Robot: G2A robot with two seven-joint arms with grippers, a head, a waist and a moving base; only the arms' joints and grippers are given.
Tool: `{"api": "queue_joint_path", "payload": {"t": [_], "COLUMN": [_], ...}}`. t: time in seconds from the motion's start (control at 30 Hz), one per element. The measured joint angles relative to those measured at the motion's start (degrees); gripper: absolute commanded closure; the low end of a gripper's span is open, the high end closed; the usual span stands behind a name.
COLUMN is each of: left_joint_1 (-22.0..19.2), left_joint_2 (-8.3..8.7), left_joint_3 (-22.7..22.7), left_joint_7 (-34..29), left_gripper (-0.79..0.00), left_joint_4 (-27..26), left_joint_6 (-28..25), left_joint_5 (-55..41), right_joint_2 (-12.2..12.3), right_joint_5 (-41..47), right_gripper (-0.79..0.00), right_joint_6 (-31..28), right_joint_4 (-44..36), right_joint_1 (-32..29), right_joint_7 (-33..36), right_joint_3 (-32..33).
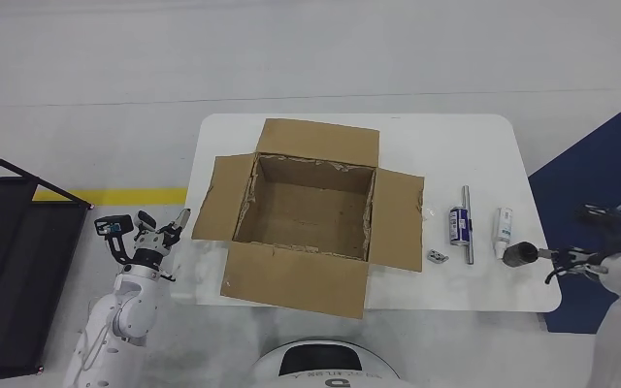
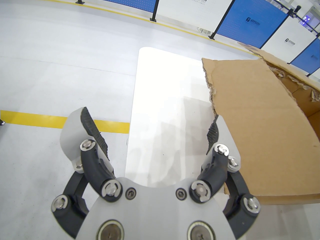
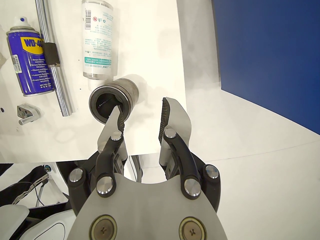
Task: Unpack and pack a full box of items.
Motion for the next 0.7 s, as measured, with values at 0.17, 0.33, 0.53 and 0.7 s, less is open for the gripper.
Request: {"api": "queue_joint_path", "payload": {"t": [0.17, 0.33, 0.53, 0.7], "left_joint_1": [0.0, 0.0, 0.0, 0.0], "left_joint_2": [0.0, 0.0, 0.0, 0.0], "left_joint_3": [0.0, 0.0, 0.0, 0.0], "left_joint_7": [0.0, 0.0, 0.0, 0.0], "left_gripper": [-0.785, -0.785, -0.785, -0.785], "left_joint_4": [0.0, 0.0, 0.0, 0.0], "left_joint_6": [0.0, 0.0, 0.0, 0.0], "left_joint_5": [0.0, 0.0, 0.0, 0.0], "right_joint_2": [-0.1, -0.1, -0.1, -0.1], "right_joint_5": [4.8, 4.4, 4.4, 4.4], "right_gripper": [-0.785, -0.785, -0.785, -0.785], "right_joint_6": [2.1, 2.0, 2.0, 2.0], "right_joint_4": [-5.5, -5.3, -5.3, -5.3], "right_joint_1": [-3.0, -2.9, -2.9, -2.9], "right_joint_7": [-0.8, -0.8, -0.8, -0.8], "right_joint_3": [2.6, 2.5, 2.5, 2.5]}}
